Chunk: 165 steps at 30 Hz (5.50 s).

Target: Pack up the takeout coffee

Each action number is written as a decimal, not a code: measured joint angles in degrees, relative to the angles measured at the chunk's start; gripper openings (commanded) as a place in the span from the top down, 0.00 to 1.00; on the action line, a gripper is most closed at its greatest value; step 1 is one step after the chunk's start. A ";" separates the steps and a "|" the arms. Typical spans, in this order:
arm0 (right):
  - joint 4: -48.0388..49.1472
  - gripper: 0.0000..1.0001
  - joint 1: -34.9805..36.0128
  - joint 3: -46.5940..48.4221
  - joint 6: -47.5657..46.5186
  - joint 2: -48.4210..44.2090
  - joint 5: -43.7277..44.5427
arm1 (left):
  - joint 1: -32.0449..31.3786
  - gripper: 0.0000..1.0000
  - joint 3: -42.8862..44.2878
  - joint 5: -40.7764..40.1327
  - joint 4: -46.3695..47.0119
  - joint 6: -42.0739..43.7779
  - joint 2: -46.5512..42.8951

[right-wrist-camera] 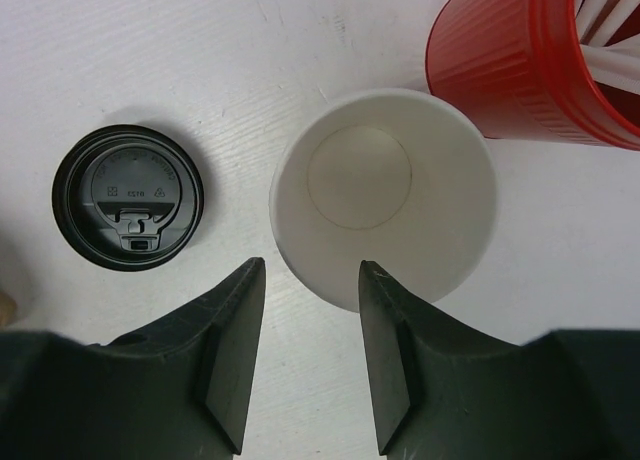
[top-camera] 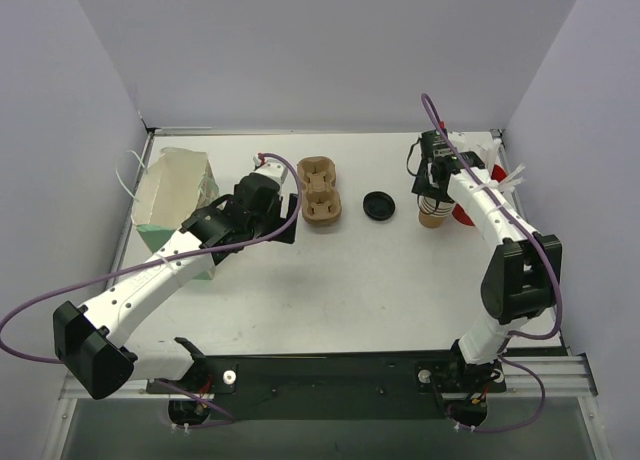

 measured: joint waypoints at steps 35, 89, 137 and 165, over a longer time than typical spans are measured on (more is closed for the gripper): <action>-1.18 1.00 -1.36 4.74 -3.89 4.85 0.31 | 1.07 0.05 0.00 0.92 -0.70 0.00 0.09; -9.88 0.87 45.20 5.49 12.11 11.26 10.40 | 6.69 0.06 1.95 0.17 -6.38 -2.86 -4.07; 3.69 0.71 16.04 12.24 -8.90 21.24 -5.49 | 7.65 0.06 3.89 1.16 -7.69 -2.99 -5.14; 3.26 0.95 13.35 16.35 -9.84 26.49 -8.24 | 7.72 0.06 3.89 1.33 -7.82 -2.97 -4.61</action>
